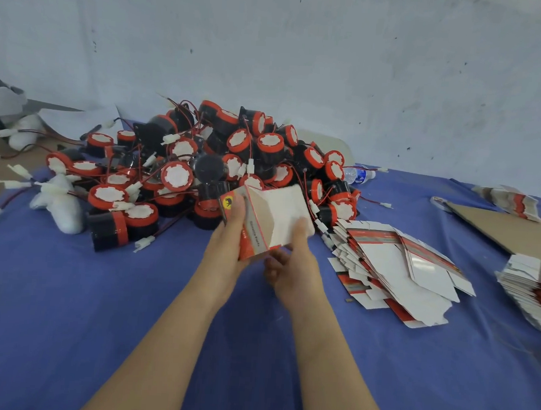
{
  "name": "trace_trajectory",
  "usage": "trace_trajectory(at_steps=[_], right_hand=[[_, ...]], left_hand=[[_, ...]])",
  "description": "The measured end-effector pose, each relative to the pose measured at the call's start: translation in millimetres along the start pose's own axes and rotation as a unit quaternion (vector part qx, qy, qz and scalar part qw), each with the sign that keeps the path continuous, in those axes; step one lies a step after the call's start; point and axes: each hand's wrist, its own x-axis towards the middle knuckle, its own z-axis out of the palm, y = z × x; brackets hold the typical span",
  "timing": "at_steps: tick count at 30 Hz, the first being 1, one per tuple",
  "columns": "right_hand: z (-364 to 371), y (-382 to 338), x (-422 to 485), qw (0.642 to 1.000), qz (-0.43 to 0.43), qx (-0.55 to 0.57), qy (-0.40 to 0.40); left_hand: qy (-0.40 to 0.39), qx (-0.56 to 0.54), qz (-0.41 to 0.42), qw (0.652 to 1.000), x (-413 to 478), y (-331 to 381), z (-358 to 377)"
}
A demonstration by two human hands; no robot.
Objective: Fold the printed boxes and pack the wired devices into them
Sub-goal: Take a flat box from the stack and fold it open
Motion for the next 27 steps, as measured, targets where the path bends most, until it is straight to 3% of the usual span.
trace_trajectory(at_steps=[2, 5, 9, 11, 14, 16, 18, 20, 21, 25, 27], right_hand=[[0.3, -2.2, 0.0, 1.0, -0.01, 0.025, -0.009], [3.3, 0.8, -1.2, 0.99, -0.084, -0.103, -0.051], [-3.9, 3.0, 4.1, 0.937, -0.238, -0.24, 0.09], [-8.2, 2.5, 4.7, 0.912, -0.288, -0.262, 0.127], [-5.4, 4.7, 1.7, 0.932, -0.273, -0.215, 0.105], [-1.9, 2.2, 0.0, 0.961, -0.215, -0.146, 0.098], [-2.8, -0.3, 2.4, 0.988, -0.131, 0.0, 0.083], [-6.1, -0.6, 3.6, 0.986, -0.068, 0.144, 0.054], [-8.6, -0.4, 3.8, 0.984, -0.054, 0.165, 0.039], [-13.4, -1.5, 7.1, 0.995, -0.09, 0.052, -0.01], [-11.5, -5.4, 5.4, 0.994, -0.108, 0.004, 0.011]], left_hand=[[0.066, 0.107, 0.066, 0.99, -0.2, -3.5, 4.1], [0.078, 0.243, 0.128, 0.958, 1.8, -13.0, 3.0], [0.115, 0.418, 0.197, 0.88, 6.0, -19.1, -8.6], [0.129, 0.444, 0.176, 0.869, 4.5, -22.4, -9.3], [0.162, 0.416, 0.103, 0.889, 2.5, -21.3, -5.4], [0.21, 0.368, 0.094, 0.901, 1.8, -18.6, -4.4], [0.243, 0.311, 0.097, 0.914, 2.4, -15.1, -4.1], [0.254, 0.228, 0.082, 0.936, 4.4, -11.8, -4.5], [0.247, 0.18, 0.067, 0.95, 5.8, -10.5, -5.2], [0.164, 0.079, 0.017, 0.983, 7.3, -7.2, -6.3], [0.119, 0.052, -0.003, 0.992, 7.9, -5.1, -6.8]])
